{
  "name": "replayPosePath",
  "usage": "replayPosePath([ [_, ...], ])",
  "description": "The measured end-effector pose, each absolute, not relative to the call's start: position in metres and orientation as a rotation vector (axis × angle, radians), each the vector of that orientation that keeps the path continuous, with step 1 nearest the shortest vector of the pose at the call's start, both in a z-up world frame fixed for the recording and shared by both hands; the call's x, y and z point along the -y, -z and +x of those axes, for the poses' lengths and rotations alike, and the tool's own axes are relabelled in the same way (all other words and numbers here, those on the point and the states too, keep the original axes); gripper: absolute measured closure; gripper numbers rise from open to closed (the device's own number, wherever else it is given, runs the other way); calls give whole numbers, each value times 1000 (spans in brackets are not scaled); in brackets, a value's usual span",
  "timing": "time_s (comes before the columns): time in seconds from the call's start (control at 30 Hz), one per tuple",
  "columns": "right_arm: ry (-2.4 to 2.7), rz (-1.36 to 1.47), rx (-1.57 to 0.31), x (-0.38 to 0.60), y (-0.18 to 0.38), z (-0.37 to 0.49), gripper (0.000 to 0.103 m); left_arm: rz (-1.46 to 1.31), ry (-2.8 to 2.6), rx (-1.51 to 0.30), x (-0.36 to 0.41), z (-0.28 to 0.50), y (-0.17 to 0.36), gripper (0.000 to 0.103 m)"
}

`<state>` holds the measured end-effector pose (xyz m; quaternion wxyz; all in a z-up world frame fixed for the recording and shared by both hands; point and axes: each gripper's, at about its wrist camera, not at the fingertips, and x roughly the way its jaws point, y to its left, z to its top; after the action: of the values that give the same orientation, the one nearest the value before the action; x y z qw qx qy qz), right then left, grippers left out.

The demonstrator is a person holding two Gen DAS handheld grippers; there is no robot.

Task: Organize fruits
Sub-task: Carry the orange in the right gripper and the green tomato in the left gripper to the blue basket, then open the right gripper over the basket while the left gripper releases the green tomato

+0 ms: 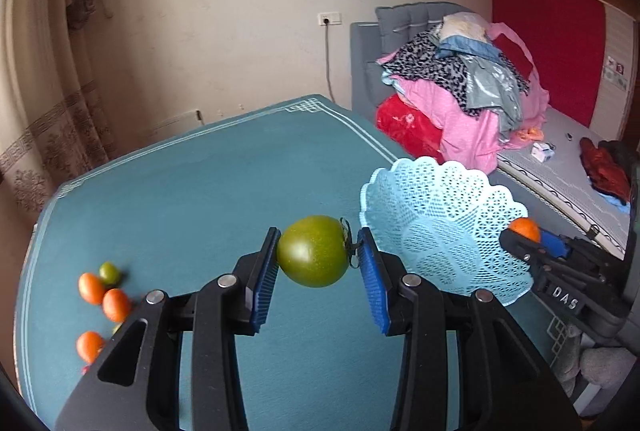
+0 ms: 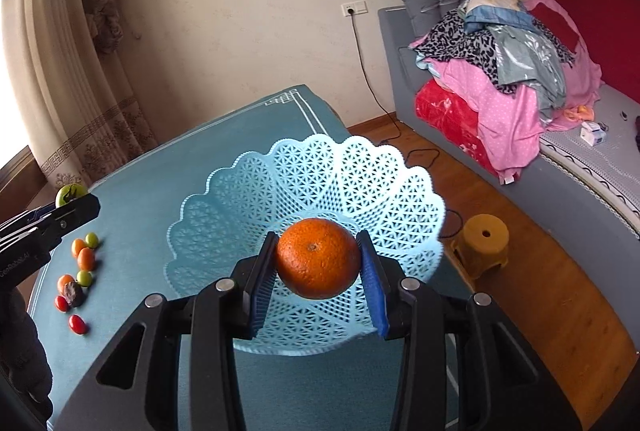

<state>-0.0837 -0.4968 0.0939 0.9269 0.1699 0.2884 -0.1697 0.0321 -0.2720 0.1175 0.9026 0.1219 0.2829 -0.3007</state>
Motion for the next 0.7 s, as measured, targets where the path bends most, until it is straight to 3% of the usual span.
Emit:
replayPosePath([
  [0.7,379,386,-608,507,-84,-87,62,278,735,-671,332,43,-92,61],
])
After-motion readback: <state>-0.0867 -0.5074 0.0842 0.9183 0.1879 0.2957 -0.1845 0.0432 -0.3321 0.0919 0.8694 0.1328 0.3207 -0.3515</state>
